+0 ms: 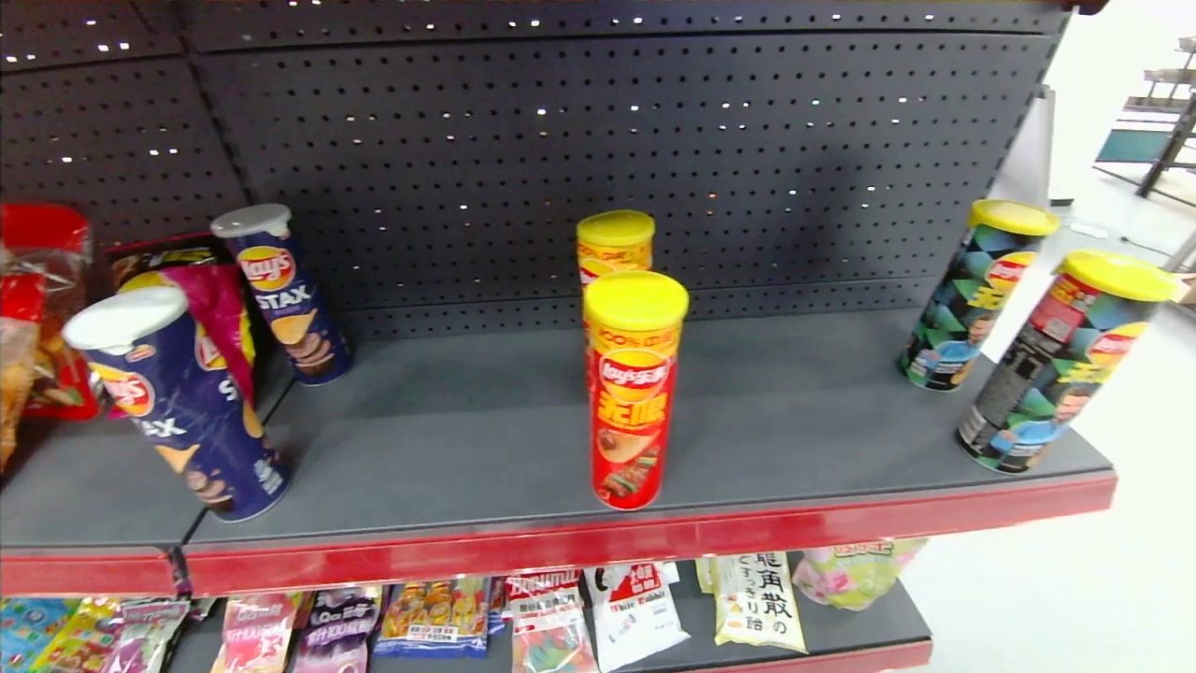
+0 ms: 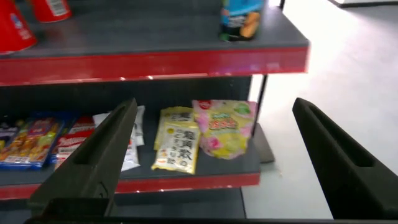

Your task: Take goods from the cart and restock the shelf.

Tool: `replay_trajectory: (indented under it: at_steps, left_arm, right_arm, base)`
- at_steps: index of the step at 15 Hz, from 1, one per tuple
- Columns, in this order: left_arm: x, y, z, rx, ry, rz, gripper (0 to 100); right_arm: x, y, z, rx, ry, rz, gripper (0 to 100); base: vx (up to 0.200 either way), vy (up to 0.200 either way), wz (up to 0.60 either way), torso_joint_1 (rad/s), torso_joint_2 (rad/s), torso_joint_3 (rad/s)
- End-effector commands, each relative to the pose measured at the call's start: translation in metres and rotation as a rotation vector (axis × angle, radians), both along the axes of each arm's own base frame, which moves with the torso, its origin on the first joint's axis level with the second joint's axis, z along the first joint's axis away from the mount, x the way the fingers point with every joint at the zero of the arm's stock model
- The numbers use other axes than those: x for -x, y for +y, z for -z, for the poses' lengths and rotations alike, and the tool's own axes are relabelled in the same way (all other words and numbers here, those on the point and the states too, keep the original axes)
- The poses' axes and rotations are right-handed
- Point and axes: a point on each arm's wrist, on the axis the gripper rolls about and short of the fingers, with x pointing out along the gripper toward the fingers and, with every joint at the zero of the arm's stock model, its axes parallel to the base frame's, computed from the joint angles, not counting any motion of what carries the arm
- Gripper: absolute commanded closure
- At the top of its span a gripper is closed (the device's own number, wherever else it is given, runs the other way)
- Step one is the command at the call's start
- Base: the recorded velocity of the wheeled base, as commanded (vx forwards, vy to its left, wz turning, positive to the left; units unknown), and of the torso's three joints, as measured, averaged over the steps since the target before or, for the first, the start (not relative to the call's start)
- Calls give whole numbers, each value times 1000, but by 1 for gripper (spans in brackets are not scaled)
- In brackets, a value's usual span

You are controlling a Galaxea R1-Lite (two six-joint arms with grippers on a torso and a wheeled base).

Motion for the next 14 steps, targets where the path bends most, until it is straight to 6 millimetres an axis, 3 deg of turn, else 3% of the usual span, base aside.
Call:
replay_trajectory:
  at_steps: [1,6,9,12,14]
  left_arm:
    - [-2,0,3,-3,14,1,0]
    - [-5,-1,13,59,63,-23,0]
    - [-12,-5,16,183,176,-180,0]
    - [-10,-7,45,205,168,-140,0]
    - [-12,-7,46,216,136,-127,0]
  right_arm:
    - [0,0,0,-1,0,-1,0]
    - [0,0,0,-6,0,-6,0]
    - [0,0,0,-6,-2,-6,0]
    - [0,0,0,-6,-2,-6,0]
    - [0,0,0,-6,-2,-6,0]
  base:
    - [0,0,0,0,0,0]
    - [0,0,0,0,0,0]
    - [0,0,0,0,0,0]
    - [0,0,0,0,0,0]
    - [0,0,0,0,0,0]
